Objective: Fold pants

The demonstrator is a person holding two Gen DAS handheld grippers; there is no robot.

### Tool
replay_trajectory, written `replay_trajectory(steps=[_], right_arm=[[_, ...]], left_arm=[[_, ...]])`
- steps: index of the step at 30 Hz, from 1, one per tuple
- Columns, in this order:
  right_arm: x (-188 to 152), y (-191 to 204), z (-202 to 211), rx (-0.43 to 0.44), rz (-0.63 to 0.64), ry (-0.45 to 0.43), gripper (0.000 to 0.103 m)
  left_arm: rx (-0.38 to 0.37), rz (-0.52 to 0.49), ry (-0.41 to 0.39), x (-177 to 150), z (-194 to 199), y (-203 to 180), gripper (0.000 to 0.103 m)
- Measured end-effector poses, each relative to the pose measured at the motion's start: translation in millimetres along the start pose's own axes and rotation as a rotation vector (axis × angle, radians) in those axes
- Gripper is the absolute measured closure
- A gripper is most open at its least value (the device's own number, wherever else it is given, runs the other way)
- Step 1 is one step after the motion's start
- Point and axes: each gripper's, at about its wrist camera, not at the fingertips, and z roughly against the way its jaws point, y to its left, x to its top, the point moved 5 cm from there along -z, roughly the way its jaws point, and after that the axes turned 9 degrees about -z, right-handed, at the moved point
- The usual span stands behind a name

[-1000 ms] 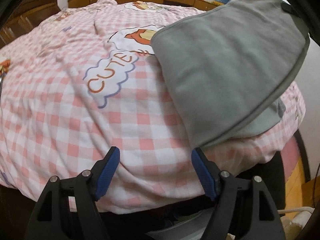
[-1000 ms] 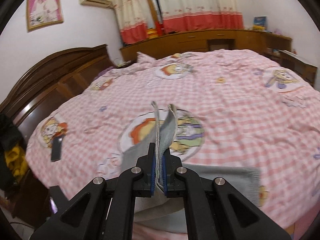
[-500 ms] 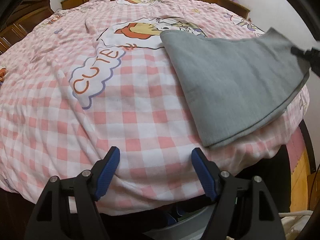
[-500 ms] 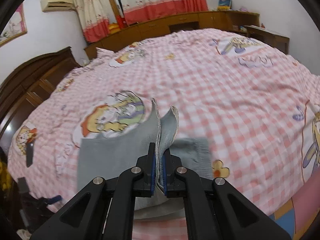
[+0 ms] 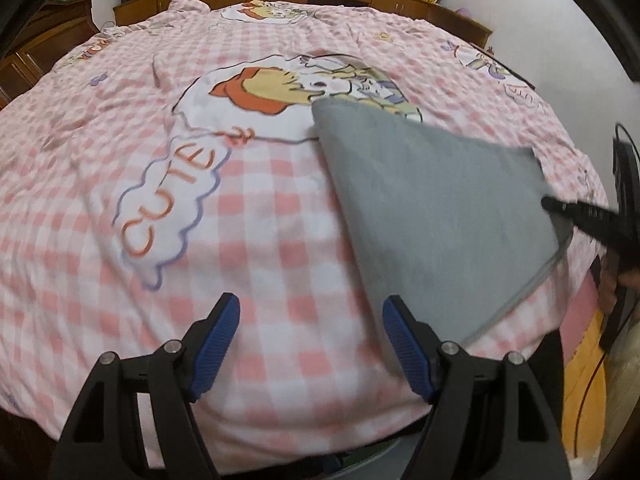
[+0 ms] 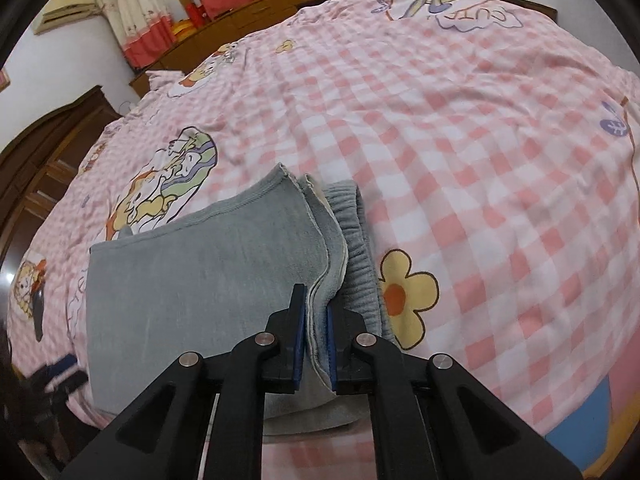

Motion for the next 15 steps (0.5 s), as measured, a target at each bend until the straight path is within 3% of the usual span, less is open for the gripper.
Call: replay_trajectory(steps=[2,4,6,9,15], right_arm=[[1.5,3.3,5.8,-0.003,0.001,0.016,0.088],[6.1,4.8,15.1,-0.017,-0.001,-0.005,0.068],[15.5,7.4,24.9,-0.033,0.018,-0.088,0.041],[26.1,9.3,20.1,-0.062,0.055,-0.135,0.036],[28.9,5.4,-36.6,-0.013,0.034,0.020,0.036]], left_arm=[[-0.016,0.005,-0.011,11.2,-2.5,0.4,0.026],[-0.039,0.013,-0.029,24.5,-5.1,1.2,0.026],[-0.057,0.022,-0.042,38.4,-10.8,2.3,0.026],[-0.070,0.032,-0.045,55.0,-23.0,3.7,0.026],[-0.085,0.048,-0.041,78.4,-51.6,11.0,0.026]])
